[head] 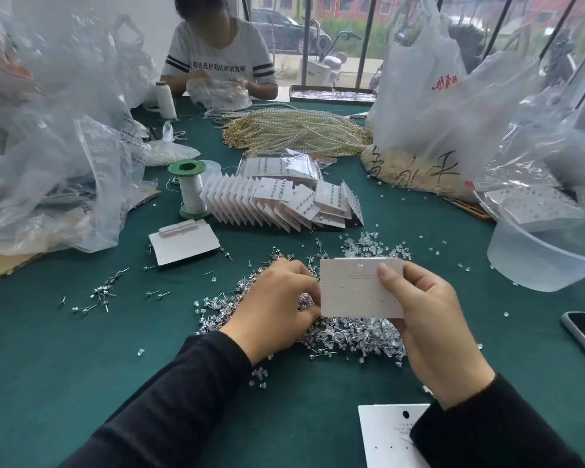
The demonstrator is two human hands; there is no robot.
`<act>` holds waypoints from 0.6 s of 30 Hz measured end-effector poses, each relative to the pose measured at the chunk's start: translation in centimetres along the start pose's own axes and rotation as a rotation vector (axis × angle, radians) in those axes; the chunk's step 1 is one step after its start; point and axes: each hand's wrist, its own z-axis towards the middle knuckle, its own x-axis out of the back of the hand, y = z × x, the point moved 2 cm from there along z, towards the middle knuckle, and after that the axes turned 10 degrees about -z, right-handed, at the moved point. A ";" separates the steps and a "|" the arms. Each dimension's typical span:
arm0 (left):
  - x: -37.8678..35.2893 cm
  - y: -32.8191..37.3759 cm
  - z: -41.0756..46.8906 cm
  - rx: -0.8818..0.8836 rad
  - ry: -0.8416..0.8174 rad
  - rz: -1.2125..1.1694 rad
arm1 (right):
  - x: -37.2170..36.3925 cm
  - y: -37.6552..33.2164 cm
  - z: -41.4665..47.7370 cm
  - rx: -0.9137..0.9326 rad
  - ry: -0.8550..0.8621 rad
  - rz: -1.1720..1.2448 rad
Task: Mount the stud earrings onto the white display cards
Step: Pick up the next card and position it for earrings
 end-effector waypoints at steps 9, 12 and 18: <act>1.1 0.8 -0.2 -0.028 0.109 -0.119 | 0.0 -0.2 -0.1 -0.023 0.018 0.015; 1.6 0.9 -0.3 -0.027 0.148 -0.136 | 0.0 -0.1 0.0 -0.050 0.013 0.030; 2.4 0.3 -0.4 0.089 0.298 -0.317 | -0.1 0.0 -0.1 -0.079 -0.015 0.028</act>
